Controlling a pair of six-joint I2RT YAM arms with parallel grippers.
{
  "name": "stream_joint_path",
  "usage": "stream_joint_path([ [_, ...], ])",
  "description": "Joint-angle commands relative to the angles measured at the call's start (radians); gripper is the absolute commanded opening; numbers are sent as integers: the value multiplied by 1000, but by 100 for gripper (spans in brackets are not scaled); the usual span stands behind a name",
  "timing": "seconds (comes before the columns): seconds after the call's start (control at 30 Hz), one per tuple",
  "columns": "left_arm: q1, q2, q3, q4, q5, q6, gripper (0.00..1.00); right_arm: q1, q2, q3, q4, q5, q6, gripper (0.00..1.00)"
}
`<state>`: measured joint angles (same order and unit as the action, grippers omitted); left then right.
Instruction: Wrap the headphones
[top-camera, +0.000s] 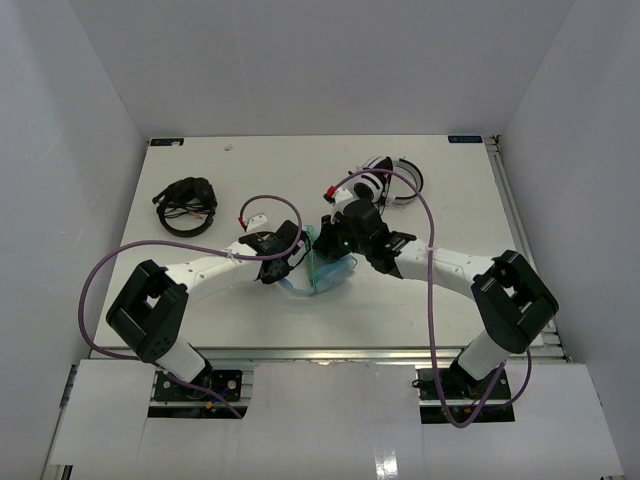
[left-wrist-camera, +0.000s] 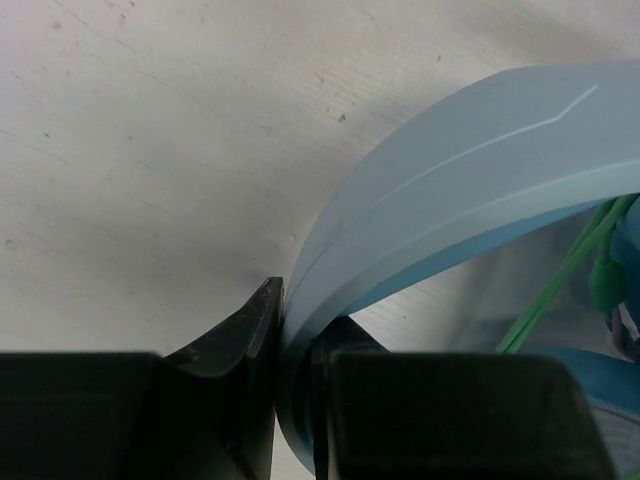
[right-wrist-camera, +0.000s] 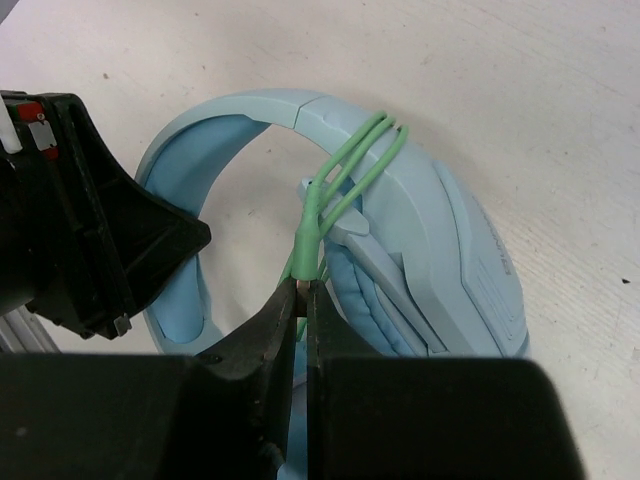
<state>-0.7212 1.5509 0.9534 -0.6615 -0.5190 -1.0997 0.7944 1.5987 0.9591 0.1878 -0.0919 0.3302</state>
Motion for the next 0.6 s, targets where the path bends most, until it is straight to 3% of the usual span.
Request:
stream_joint_path([
  [0.0, 17, -18, -1, 146, 110, -92, 0, 56, 14, 68, -67, 91, -35, 8],
  [0.3, 17, -18, -58, 222, 206, -157, 1, 82, 41, 85, -107, 212, -62, 8],
  [0.47, 19, 17, -54, 243, 234, -145, 20, 89, 43, 82, -120, 247, -82, 8],
  [0.57, 19, 26, -54, 252, 239, -140, 37, 89, 43, 77, -120, 253, -91, 8],
])
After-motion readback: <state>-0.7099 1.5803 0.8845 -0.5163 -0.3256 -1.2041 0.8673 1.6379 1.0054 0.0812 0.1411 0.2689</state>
